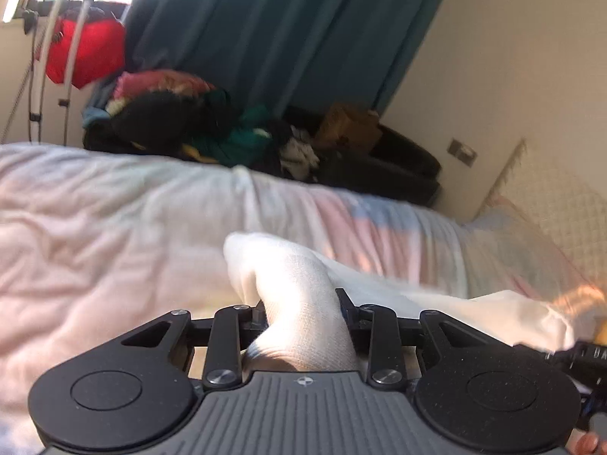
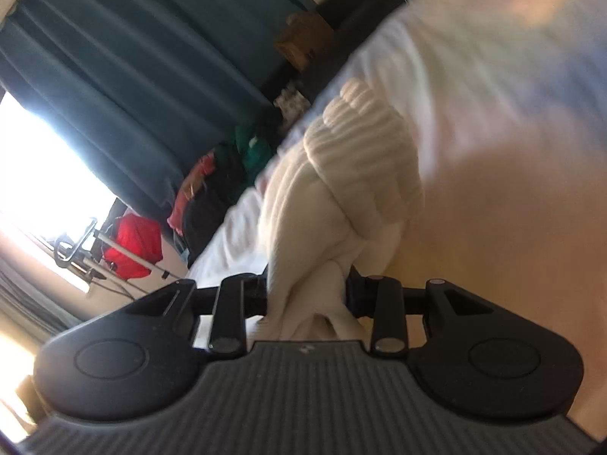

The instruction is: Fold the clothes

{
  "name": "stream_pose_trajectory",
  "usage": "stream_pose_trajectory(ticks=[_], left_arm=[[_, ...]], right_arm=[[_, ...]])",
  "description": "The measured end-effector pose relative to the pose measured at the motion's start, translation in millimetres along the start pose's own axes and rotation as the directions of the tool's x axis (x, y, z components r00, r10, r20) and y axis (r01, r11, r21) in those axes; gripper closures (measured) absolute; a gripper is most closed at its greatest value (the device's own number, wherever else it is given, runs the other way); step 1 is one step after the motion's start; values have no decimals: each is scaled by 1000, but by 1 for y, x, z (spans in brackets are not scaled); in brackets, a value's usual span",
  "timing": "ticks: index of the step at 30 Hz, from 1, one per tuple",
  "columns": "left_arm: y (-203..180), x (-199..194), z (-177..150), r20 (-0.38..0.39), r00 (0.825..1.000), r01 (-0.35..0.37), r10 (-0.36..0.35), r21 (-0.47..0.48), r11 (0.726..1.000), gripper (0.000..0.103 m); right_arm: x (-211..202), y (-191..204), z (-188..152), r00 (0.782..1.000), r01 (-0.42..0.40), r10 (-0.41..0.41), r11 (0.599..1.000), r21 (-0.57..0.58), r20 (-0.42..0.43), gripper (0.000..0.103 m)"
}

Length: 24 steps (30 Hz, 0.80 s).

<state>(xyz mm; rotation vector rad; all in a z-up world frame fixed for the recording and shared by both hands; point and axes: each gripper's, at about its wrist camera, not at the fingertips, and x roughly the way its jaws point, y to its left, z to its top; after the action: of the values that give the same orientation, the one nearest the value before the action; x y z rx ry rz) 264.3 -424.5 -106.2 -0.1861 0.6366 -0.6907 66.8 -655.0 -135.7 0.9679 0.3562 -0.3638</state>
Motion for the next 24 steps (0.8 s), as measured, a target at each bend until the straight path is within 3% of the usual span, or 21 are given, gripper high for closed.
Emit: stream_pose_trajectory(ticks=[3, 6, 10, 13, 18, 24], left_arm=[[25, -3, -26, -23, 999, 30, -30, 14, 999, 65], [43, -6, -48, -44, 999, 15, -13, 44, 999, 50], [38, -13, -66, -25, 999, -20, 24, 154, 988, 30], [25, -31, -59, -46, 997, -59, 69, 203, 977, 23], [-14, -90, -41, -58, 997, -28, 43, 242, 970, 16], [-69, -185, -25, 39, 999, -39, 28, 315, 948, 8]], right_arm=[[-5, -26, -34, 1000, 3, -3, 999, 34, 1, 67], [-7, -44, -60, 1000, 15, -17, 997, 78, 22, 63], [-17, -45, -85, 997, 49, -52, 997, 52, 49, 57], [-45, -37, -86, 995, 97, -99, 991, 88, 19, 56], [-98, -3, -86, 993, 116, -116, 993, -13, -2, 56], [-174, 49, -83, 997, 66, -58, 981, -185, 50, 56]])
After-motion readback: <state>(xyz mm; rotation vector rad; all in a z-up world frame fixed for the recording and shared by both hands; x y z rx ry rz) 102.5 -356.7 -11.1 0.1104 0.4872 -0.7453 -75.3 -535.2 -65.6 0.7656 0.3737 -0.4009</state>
